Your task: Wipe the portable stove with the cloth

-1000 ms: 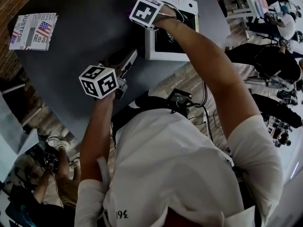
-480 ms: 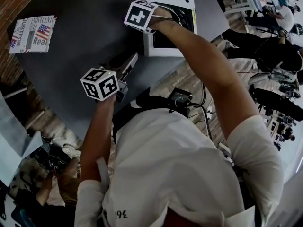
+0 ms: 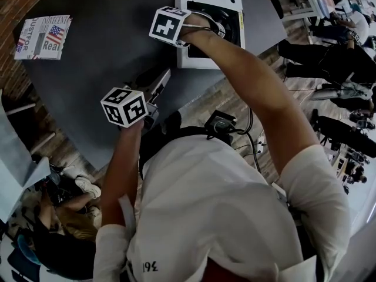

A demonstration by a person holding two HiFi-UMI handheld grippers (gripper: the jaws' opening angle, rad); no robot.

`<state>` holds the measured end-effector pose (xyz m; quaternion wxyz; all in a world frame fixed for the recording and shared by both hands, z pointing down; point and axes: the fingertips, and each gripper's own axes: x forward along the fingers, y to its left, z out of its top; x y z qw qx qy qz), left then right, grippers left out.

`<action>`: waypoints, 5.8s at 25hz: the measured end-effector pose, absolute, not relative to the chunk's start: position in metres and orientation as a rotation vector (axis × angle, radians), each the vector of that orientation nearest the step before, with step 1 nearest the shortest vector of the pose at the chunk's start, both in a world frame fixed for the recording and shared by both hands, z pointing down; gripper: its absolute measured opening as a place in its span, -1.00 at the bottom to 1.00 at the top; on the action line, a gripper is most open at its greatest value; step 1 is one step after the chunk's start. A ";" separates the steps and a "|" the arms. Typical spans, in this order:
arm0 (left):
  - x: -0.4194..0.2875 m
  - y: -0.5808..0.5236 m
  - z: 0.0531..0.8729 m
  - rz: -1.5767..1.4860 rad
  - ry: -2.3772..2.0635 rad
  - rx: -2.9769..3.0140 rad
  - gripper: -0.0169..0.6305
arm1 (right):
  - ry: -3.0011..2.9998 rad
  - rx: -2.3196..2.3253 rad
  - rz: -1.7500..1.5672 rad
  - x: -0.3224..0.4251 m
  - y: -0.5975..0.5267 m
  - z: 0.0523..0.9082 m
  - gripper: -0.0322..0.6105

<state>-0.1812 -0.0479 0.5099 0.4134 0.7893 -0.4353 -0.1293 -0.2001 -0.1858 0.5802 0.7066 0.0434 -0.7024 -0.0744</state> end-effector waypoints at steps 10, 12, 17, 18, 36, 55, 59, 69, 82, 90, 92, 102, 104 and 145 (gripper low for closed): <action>-0.163 -0.032 0.511 -0.333 -1.145 1.946 -0.60 | -1.610 0.001 -0.208 -0.198 -0.151 0.582 -0.56; -0.155 -0.027 0.509 -0.330 -1.152 1.946 -0.60 | -1.611 -0.006 -0.212 -0.193 -0.146 0.581 -0.56; -0.144 -0.018 0.507 -0.329 -1.175 1.941 -0.60 | -1.610 -0.023 -0.226 -0.184 -0.135 0.580 -0.56; -0.143 -0.016 0.507 -0.330 -1.180 1.940 -0.60 | -1.610 -0.027 -0.228 -0.183 -0.133 0.580 -0.56; -0.114 0.010 0.503 -0.346 -1.258 1.920 -0.60 | -1.614 -0.106 -0.294 -0.161 -0.088 0.579 -0.56; -0.082 0.028 0.504 -0.314 -1.275 1.914 -0.60 | -1.641 -0.171 -0.324 -0.135 -0.050 0.575 -0.56; -0.075 0.031 0.502 -0.301 -1.270 1.916 -0.60 | -1.652 -0.188 -0.330 -0.130 -0.040 0.573 -0.56; -0.065 0.043 0.503 -0.268 -1.275 1.913 -0.60 | -1.668 -0.237 -0.334 -0.115 -0.014 0.571 -0.56; -0.048 0.048 0.504 -0.209 -1.255 1.920 -0.60 | -1.966 -0.120 -0.321 -0.103 -0.010 0.565 -0.56; -0.029 0.050 0.506 -0.139 -1.211 1.935 -0.59 | -2.126 -0.028 -0.269 -0.085 -0.014 0.554 -0.56; -0.026 0.051 0.508 -0.123 -1.204 1.936 -0.60 | -2.144 -0.014 -0.249 -0.080 -0.015 0.553 -0.56; -0.015 0.055 0.508 -0.068 -1.187 1.947 -0.60 | -2.168 0.164 -0.042 -0.032 -0.048 0.561 -0.56; -0.014 0.056 0.507 -0.060 -1.186 1.951 -0.59 | -2.183 0.206 0.007 -0.024 -0.054 0.559 -0.56; -0.014 0.085 0.484 -0.064 -1.152 2.007 -0.60 | -2.091 0.788 0.262 0.133 -0.138 0.558 -0.56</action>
